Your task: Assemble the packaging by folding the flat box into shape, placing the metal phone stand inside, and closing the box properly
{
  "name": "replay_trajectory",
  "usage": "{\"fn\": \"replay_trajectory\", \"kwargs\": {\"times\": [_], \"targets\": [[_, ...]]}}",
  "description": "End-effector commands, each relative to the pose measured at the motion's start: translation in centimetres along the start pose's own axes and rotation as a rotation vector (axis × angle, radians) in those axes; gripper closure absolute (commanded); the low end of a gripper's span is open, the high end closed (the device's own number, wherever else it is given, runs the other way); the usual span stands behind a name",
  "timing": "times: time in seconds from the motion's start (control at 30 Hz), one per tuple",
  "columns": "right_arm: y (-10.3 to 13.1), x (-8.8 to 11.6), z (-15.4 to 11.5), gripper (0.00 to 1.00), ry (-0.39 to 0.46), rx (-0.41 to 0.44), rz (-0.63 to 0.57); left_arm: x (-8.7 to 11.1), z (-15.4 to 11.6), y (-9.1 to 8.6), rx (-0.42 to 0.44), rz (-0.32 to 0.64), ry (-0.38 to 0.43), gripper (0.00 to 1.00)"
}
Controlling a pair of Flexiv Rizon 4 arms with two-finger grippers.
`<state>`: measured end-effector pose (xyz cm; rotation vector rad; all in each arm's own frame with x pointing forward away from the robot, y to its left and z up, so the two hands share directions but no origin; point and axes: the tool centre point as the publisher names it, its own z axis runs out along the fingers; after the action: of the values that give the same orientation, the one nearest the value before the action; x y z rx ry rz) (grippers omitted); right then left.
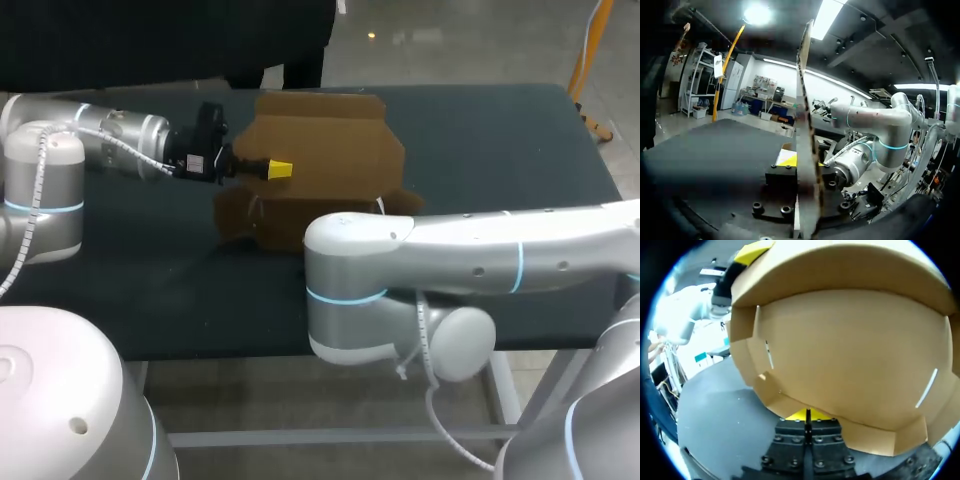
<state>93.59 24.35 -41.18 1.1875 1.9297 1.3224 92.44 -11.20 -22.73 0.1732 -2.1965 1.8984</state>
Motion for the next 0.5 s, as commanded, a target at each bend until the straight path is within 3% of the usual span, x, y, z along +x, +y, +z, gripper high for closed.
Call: {"fn": "replay_trajectory", "kwargs": {"times": [0.03,0.5], "targets": [[0.0,0.2,-1.5,1.0,0.026,-0.038,0.006,-0.2,0.1,0.3,-0.001,0.0,0.005,1.0],[0.9,-0.7,-6.0,1.0,0.258,-0.032,0.062,-0.2,0.1,0.3,-0.001,0.0,0.005,1.0]]}}
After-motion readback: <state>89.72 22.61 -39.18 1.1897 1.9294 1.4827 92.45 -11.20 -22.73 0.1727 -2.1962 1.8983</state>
